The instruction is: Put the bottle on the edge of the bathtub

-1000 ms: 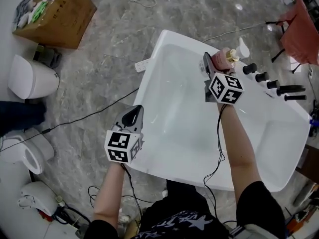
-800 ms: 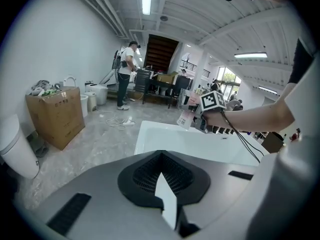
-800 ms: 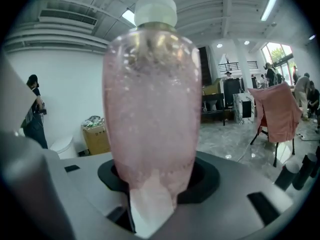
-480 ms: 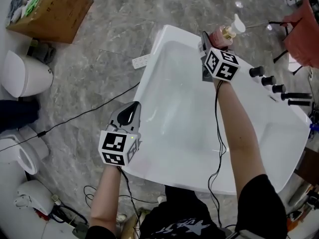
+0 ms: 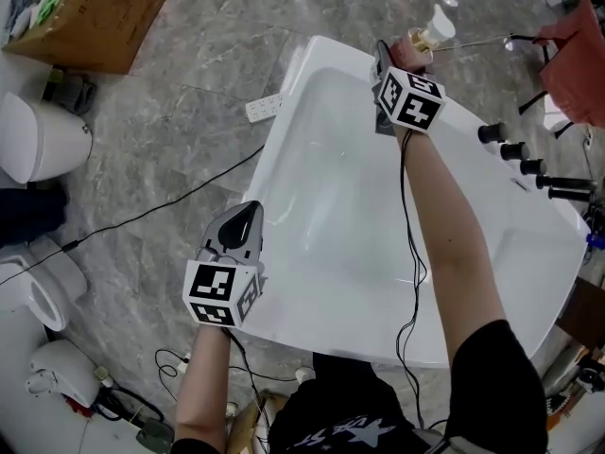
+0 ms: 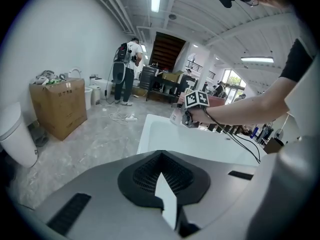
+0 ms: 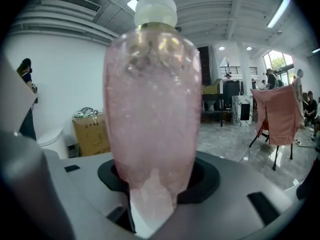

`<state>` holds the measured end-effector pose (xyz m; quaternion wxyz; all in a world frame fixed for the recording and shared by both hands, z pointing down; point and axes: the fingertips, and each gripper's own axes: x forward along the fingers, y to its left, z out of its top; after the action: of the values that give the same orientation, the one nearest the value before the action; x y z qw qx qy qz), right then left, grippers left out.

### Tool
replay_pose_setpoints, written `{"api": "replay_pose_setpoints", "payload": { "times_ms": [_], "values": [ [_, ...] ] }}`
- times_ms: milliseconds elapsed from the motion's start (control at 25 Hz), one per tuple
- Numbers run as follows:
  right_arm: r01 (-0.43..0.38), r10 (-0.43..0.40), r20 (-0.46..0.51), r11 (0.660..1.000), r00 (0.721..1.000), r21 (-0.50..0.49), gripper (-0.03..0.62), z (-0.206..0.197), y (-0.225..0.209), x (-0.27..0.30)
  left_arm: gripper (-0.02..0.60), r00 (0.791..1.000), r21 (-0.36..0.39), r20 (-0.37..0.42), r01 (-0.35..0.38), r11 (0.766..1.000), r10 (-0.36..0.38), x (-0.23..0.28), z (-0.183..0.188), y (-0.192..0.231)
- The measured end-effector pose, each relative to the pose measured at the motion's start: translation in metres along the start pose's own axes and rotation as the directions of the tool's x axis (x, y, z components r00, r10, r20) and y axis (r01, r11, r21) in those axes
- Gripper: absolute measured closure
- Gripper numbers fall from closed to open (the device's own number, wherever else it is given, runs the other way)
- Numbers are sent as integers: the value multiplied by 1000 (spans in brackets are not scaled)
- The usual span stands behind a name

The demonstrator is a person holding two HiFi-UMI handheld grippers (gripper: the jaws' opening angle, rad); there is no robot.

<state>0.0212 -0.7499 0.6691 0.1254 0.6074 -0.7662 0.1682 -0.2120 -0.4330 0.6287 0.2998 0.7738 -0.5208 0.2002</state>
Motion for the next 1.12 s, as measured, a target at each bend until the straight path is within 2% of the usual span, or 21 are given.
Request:
{"api": "replay_pose_setpoints", "payload": {
  "times_ms": [200,440,560,720,760,800,880,1120],
  "values": [
    [28,-28,13,999,1000,35,373,-1,-4,13,566,1000,11,3,15,1000,-15,6,0,-1],
    [54,-48,84,997,995,-64,371,-1,7,13,566,1000,-14,-5,8,1000,-8,10,-10,0],
    [79,-71,96,994,993,-79,370,0,6,12,566,1000,-19,-17,13,1000,-13,9,-15,-4],
    [69,-65,51,994,997,-79,372,-4,8,15,566,999,-17,-28,23,1000,-24,3,-17,-8],
    [61,-59,28,996,998,-63,362,-6,8,14,566,999,-21,-27,28,999,-29,1,-17,-9],
    [54,-53,9,998,999,-40,321,-8,8,13,566,999,-27,-22,34,999,-34,-1,-16,-10],
    [47,-47,-11,999,999,-11,296,-9,7,8,566,999,-34,-10,36,999,-36,-5,-14,-10],
    [10,-11,-39,1000,999,-19,289,-8,16,-31,566,1000,-39,5,25,999,-24,-23,-3,-17]
  ]
}}
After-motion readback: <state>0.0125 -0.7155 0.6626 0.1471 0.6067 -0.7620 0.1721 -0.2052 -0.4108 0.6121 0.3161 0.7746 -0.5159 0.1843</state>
